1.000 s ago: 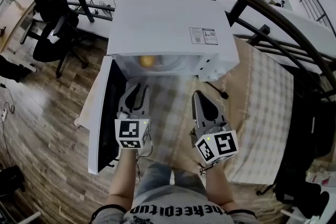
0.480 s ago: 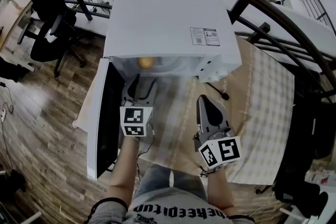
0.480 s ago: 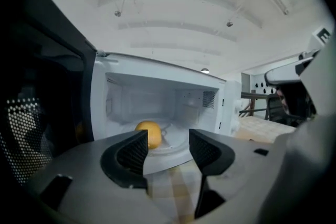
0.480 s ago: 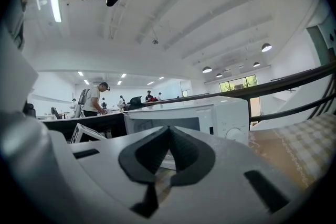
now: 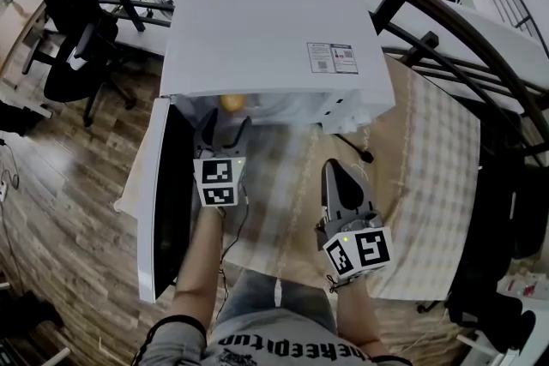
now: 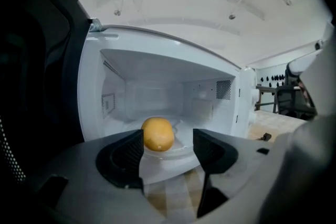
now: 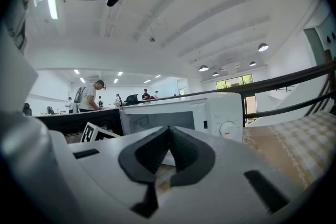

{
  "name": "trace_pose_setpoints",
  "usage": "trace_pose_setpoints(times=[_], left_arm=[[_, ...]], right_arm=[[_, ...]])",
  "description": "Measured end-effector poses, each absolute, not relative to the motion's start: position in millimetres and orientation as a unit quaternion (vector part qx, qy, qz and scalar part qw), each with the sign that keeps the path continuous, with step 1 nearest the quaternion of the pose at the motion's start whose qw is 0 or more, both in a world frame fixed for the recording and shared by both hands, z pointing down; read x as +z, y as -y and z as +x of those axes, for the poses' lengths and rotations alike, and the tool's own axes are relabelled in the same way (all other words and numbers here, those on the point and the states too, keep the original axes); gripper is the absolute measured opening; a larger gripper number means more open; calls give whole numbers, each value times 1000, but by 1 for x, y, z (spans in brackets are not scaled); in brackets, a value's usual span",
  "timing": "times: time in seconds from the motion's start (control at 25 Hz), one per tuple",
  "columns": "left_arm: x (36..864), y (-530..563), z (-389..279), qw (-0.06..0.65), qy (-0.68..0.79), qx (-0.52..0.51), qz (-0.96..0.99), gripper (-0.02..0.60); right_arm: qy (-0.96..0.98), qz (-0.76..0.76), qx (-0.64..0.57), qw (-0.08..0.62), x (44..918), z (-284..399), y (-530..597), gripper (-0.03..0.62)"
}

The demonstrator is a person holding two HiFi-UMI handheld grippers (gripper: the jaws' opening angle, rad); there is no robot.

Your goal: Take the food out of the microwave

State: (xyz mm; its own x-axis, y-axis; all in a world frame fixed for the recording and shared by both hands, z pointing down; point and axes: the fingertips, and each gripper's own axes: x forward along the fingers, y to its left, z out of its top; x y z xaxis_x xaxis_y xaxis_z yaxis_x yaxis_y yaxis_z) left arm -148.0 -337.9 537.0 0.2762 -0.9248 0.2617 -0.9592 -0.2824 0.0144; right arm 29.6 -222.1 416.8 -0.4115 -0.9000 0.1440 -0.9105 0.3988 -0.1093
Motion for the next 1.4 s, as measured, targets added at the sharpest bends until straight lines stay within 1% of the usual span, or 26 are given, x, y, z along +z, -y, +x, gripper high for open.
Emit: trace_pose_setpoints(times=[0.44,0.72,1.08,1.2,1.4], left_arm=[[553,364,-150,71,593,121,793,288],[560,376,-153,70,602,116,787,301],[569,385,-159,91,616,116,774,298],[571,383,-158,99,612,118,776,275],[568,381,-158,88,616,111,775,268]], right_arm=[[829,550,93,29,429,33,228,5],[825,556,94,37,433,40,222,5],[822,560,94,44,437,45,215,5],[822,560,94,46,437,46,214,5],[823,559,96,48,438,45,213,5]])
